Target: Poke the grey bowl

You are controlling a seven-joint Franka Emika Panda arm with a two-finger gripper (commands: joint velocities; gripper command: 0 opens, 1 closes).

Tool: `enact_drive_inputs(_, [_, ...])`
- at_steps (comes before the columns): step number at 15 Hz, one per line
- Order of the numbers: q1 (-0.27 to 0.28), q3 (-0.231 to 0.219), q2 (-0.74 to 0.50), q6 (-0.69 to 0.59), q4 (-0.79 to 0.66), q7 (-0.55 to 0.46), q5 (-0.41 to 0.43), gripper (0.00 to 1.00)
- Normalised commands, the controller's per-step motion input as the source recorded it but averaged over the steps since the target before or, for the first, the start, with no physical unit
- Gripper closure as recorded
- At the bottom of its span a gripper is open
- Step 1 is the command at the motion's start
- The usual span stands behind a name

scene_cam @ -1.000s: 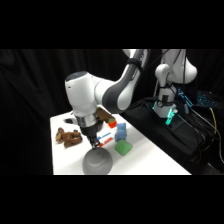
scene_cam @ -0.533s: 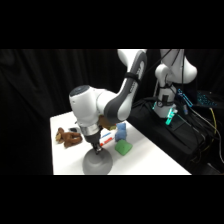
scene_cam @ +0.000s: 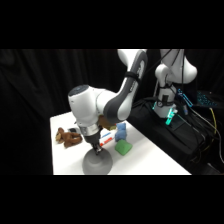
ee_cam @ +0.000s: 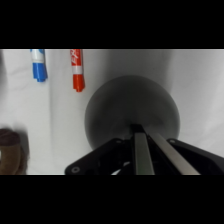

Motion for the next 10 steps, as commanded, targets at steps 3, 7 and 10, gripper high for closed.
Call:
enact_drive_inputs(3, [-0.045,0.056,-0.27,-0.49,0.12,-0.21,0.138,1.0])
enact_drive_inputs(7, [-0.014,0.002,-0.24,-0.45,0.18,-0.13,0.104,0.49])
enact_drive_inputs(10, [0.006,-0.012,-0.2,-0.36,0.21,-0.11,0.086,0.15])
